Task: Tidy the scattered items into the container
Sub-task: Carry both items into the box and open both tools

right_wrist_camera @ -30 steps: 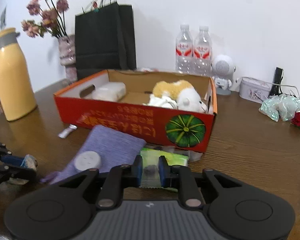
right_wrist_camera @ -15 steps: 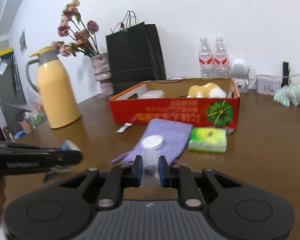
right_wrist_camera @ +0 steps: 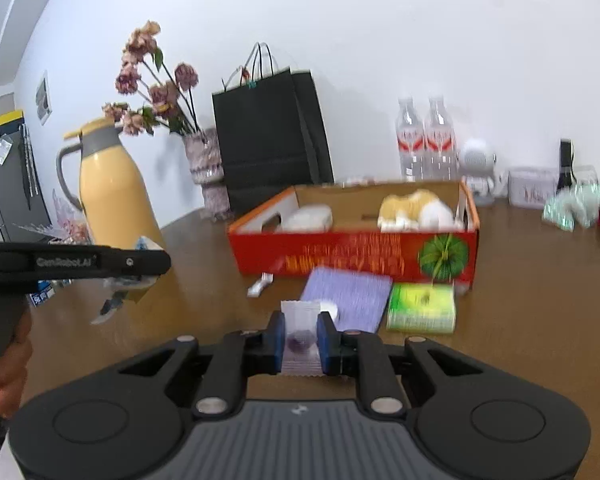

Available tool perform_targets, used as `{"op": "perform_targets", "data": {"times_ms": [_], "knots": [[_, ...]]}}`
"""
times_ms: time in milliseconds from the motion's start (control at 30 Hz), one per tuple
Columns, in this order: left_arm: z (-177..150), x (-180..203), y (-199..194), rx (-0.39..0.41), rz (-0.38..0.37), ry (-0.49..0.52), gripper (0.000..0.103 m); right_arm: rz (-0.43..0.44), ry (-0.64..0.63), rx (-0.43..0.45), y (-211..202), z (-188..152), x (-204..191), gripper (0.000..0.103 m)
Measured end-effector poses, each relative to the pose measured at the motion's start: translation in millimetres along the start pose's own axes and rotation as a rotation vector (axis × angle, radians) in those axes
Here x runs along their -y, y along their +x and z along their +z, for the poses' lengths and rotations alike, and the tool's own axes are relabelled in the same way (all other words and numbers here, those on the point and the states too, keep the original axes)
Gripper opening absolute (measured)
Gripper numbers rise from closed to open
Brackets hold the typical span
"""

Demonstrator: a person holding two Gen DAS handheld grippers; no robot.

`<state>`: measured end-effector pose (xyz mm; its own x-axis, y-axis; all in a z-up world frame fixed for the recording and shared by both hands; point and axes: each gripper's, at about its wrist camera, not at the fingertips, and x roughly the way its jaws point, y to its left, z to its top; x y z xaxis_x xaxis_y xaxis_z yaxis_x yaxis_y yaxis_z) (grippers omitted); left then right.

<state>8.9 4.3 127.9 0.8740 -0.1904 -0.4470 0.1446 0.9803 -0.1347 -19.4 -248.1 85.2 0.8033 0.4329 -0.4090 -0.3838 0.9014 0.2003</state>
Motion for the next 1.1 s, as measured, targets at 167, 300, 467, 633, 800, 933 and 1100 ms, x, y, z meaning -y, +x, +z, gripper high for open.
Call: {"op": "perform_targets", "data": {"times_ms": [167,300,467,633,800,933,1100], "knots": [[57,-26,56,-0.088,-0.067,-0.037,0.019,-0.036,-0.007,0.021,13,49,8,0.016],[110,-43,140,-0.235,-0.107,-0.111,0.019,0.027,0.032,-0.011,59,112,21,0.016],[126,-51,247,-0.457,-0.02,-0.057,0.019,0.029,0.138,-0.203,164,169,44,0.016],[105,-60,294,-0.555,0.02,-0.002,0.025,-0.031,0.176,-0.422,256,166,55,0.016],[106,-58,276,-0.471,0.055,0.09,0.045,-0.056,0.168,-0.521,305,150,49,0.021],[123,-85,258,-0.427,-0.015,-0.037,0.056,-0.012,0.215,-0.552,314,147,50,0.036],[130,-87,241,-0.428,-0.003,-0.05,0.08,-0.053,0.171,-0.511,290,163,50,0.056]]}}
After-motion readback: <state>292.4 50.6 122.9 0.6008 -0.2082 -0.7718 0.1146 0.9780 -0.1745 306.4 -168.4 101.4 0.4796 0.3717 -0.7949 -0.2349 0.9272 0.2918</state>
